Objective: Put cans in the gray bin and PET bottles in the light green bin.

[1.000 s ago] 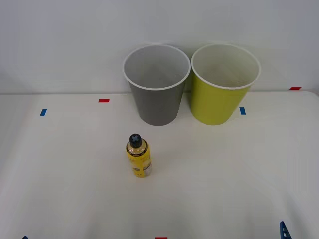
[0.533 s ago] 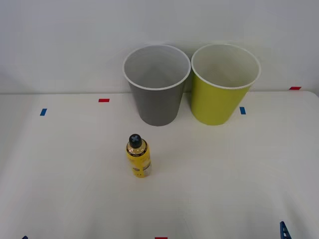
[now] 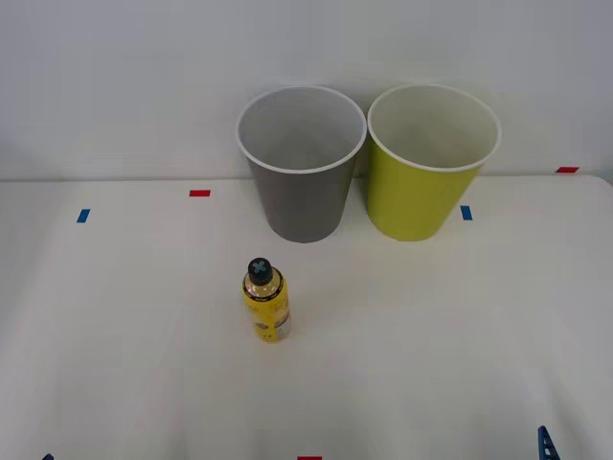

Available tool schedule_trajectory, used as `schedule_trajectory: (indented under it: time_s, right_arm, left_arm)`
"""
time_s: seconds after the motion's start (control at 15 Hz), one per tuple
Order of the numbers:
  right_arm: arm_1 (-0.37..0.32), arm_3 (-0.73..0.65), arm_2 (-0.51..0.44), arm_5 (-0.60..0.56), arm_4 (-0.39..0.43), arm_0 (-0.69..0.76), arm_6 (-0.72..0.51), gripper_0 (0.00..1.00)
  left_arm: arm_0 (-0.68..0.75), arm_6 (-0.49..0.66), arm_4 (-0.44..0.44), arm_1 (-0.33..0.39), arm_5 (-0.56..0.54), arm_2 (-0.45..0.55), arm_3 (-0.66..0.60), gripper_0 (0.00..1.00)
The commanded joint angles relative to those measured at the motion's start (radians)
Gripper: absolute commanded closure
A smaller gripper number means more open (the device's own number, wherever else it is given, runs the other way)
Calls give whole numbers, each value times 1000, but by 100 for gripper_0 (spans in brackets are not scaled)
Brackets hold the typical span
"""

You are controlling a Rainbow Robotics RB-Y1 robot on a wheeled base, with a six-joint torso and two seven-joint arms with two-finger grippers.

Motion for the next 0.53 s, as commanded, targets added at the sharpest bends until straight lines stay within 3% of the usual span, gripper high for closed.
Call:
schedule_trajectory:
  time_s: [0.07,0.53]
  right_arm:
    - [0,0,0,0,0,0,0,0]
    - [0,0,0,0,0,0,0,0]
  left_arm:
    - [0,0,0,0,0,0,0,0]
    - [0,0,0,0,0,0,0,0]
